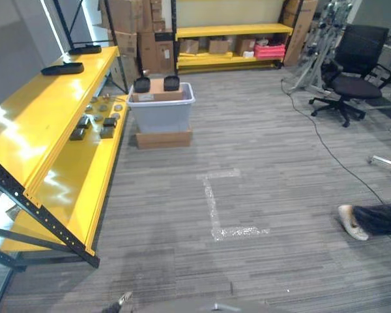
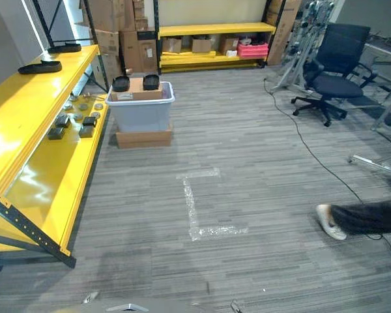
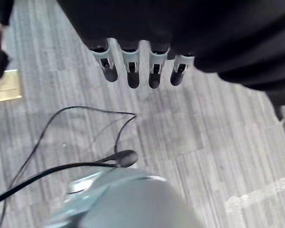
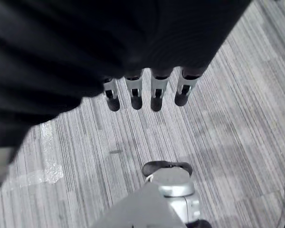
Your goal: Move parts from the plastic box to the shelf.
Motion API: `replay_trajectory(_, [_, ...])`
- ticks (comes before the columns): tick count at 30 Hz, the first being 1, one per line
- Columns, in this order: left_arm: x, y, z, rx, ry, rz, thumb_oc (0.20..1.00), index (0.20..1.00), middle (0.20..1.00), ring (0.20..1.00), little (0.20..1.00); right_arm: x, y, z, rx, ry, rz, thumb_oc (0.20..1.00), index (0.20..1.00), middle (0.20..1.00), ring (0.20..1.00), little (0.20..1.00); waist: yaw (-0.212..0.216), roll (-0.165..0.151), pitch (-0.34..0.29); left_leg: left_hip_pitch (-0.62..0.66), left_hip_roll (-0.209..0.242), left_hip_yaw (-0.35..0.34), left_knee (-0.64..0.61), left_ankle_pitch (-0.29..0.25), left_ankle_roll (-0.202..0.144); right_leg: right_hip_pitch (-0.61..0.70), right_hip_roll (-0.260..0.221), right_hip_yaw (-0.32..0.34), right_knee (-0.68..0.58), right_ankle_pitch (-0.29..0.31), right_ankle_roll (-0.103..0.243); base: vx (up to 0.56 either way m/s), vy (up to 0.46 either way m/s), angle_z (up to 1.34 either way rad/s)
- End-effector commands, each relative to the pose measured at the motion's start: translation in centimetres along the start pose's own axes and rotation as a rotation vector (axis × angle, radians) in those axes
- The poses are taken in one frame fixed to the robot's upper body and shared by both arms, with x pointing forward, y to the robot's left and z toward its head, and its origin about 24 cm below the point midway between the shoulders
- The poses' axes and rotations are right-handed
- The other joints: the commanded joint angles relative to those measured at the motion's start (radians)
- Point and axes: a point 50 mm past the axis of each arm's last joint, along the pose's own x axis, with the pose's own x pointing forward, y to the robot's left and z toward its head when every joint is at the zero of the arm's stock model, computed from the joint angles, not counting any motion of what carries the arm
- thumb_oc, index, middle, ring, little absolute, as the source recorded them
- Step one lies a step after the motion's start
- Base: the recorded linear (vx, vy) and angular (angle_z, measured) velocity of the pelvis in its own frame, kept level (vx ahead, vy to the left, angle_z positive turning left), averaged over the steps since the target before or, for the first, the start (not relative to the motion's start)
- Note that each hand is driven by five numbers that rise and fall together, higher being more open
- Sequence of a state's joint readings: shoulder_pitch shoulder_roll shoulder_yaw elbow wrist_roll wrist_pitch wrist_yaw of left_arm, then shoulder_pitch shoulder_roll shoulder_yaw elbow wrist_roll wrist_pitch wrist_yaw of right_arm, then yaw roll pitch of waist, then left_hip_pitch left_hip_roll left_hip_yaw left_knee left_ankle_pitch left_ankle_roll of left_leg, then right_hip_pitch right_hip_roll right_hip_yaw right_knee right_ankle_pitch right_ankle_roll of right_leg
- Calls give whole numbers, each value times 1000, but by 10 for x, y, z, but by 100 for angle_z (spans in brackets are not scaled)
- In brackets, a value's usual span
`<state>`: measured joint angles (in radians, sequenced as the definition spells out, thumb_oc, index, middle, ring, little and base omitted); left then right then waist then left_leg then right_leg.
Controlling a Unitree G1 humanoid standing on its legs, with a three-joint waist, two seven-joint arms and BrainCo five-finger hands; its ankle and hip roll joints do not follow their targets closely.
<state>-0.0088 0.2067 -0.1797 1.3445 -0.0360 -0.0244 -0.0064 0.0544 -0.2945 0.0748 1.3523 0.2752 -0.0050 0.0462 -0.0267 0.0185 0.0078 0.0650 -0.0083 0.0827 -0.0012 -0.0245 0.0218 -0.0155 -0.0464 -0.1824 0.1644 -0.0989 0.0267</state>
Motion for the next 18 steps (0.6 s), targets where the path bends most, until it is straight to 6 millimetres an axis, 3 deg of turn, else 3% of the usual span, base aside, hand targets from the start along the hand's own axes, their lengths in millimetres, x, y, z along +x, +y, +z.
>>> replay_trajectory(1, [1,22,20,16,-46,53,1000,1000,1000,1000,1000,1,-4,30,31,-60,4,1000,1000,1000,1000,1000,-7,-18,49,59,23,20,-37,10,-58,142,-64,9,-207,125,106,-8,-12,5])
replay_trajectory(5, [1,21,15,-13,-28,54,1000,1000,1000,1000,1000,1,-5,39,71,-108,-14,1000,1000,1000,1000,1000,-11,-12,48,64,24,18,-42,12,-62,147,-63,7,-210,123,104,-6,-9,3])
replay_trajectory(12, [1,18,12,-113,-26,84,1000,1000,1000,1000,1000,1,-4,43,-18,-133,-40,1000,1000,1000,1000,1000,-10,-15,47,66,25,13,-46,16,-64,153,-62,5,-214,125,102,-5,1,1])
replay_trajectory(16, [1,16,21,-94,-70,100,1000,1000,1000,1000,1000,1,-2,45,-16,-142,-40,1000,1000,1000,1000,1000,-9,-18,48,61,23,8,-49,19,-62,148,-64,3,-209,127,103,-3,9,0])
replay_trajectory(17, [1,18,34,-145,-135,96,1000,1000,1000,1000,1000,0,3,56,-5,-202,-19,1000,1000,1000,1000,1000,-9,-19,49,62,20,7,-56,20,-60,143,-66,3,-202,128,105,0,0,0])
replay_trajectory(18, [1,18,34,-145,-135,96,1000,1000,1000,1000,1000,0,3,56,-5,-202,-19,1000,1000,1000,1000,1000,-9,-19,49,62,20,6,-56,20,-60,143,-66,2,-202,127,105,-2,36,0])
